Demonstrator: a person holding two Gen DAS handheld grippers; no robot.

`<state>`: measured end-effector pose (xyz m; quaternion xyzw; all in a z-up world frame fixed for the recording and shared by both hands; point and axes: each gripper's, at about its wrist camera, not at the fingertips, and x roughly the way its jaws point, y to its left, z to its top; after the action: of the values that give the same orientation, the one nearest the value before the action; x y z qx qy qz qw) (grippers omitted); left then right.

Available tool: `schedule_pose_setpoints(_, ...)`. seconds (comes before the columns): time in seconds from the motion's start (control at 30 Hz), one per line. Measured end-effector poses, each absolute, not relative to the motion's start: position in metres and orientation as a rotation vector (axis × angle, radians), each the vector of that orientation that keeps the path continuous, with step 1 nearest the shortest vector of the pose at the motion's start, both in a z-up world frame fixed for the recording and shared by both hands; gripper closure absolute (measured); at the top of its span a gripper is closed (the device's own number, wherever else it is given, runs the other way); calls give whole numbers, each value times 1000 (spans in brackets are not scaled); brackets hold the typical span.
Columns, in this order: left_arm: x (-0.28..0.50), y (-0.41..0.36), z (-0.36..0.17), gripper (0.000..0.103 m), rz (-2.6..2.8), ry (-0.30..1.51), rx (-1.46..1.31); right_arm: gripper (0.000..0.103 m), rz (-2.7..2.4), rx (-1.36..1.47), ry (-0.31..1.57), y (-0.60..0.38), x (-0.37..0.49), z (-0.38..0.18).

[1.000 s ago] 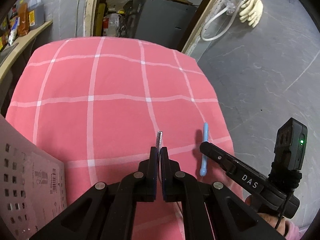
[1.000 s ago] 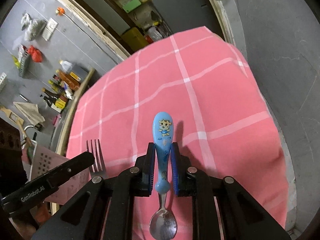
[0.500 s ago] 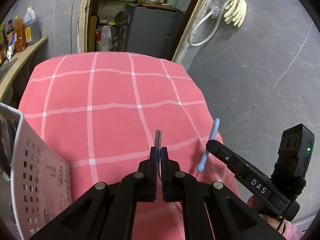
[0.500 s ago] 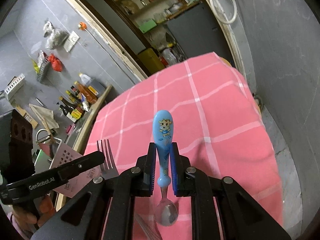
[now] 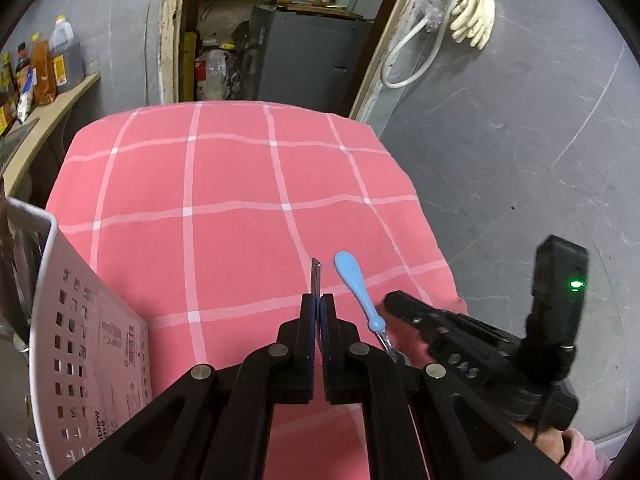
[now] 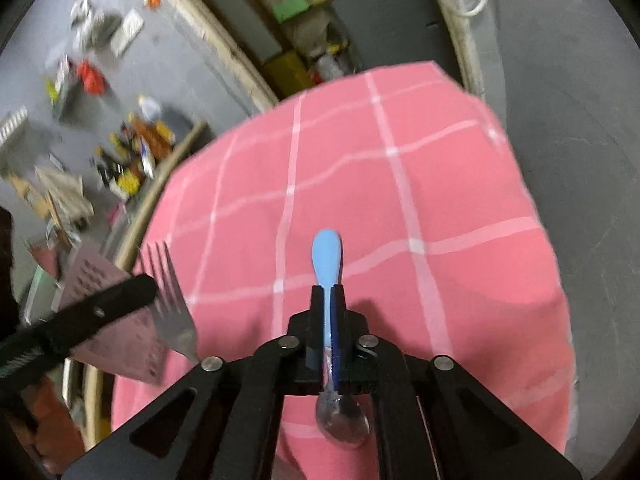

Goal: Organize utensils
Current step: 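Carry the fork with the left tool while the right tool carries the blue spoon toward the caddy, then raise the fork and blue spoon over the white caddy with both tools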

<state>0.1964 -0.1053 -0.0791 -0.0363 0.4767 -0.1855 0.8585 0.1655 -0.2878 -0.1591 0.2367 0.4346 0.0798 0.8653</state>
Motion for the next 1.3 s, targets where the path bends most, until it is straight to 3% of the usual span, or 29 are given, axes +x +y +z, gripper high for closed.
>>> schedule_pose_setpoints(0.03, 196, -105, -80, 100, -386, 1003, -79, 83, 176, 465, 932, -284, 170, -162)
schedule_pose_setpoints(0.1, 197, -104, -82, 100, -377, 1009, -87, 73, 193, 415, 958, -278, 177, -165)
schedule_pose_setpoints(0.27, 198, -99, -87, 100, -359, 1018, -109, 73, 210, 209, 1000, -255, 193, -162)
schedule_pose_setpoints(0.3, 199, -98, -89, 100, -355, 1020, -114, 75, 204, 170, 1000, -250, 193, -161)
schedule_pose_setpoints(0.33, 199, -97, -89, 100, -353, 1022, -118, 84, 181, 116, 995, -245, 193, -160)
schedule_pose_setpoints(0.43, 200, -96, -91, 100, -348, 1026, -131, 91, 148, 53, 982, -240, 191, -156)
schedule_pose_setpoints(0.57, 198, -99, -88, 100, -362, 1011, -124, 92, 184, 146, 961, -256, 185, -150)
schedule_pose_setpoints(0.9, 184, -101, -48, 100, -400, 893, -115, 93, 216, 329, 657, -292, 142, -70)
schedule_pose_setpoints(0.93, 182, -100, -43, 100, -402, 877, -114, 94, 219, 332, 631, -292, 139, -61)
schedule_pose_setpoints(0.97, 180, -98, -35, 100, -403, 857, -113, 103, 220, 335, 601, -293, 136, -51)
schedule_pose_setpoints(1.07, 176, -93, -16, 100, -408, 809, -113, 103, 227, 337, 543, -286, 137, -28)
schedule_pose_setpoints(1.3, 169, -77, 6, 100, -395, 760, -104, 103, 235, 313, 537, -267, 140, -14)
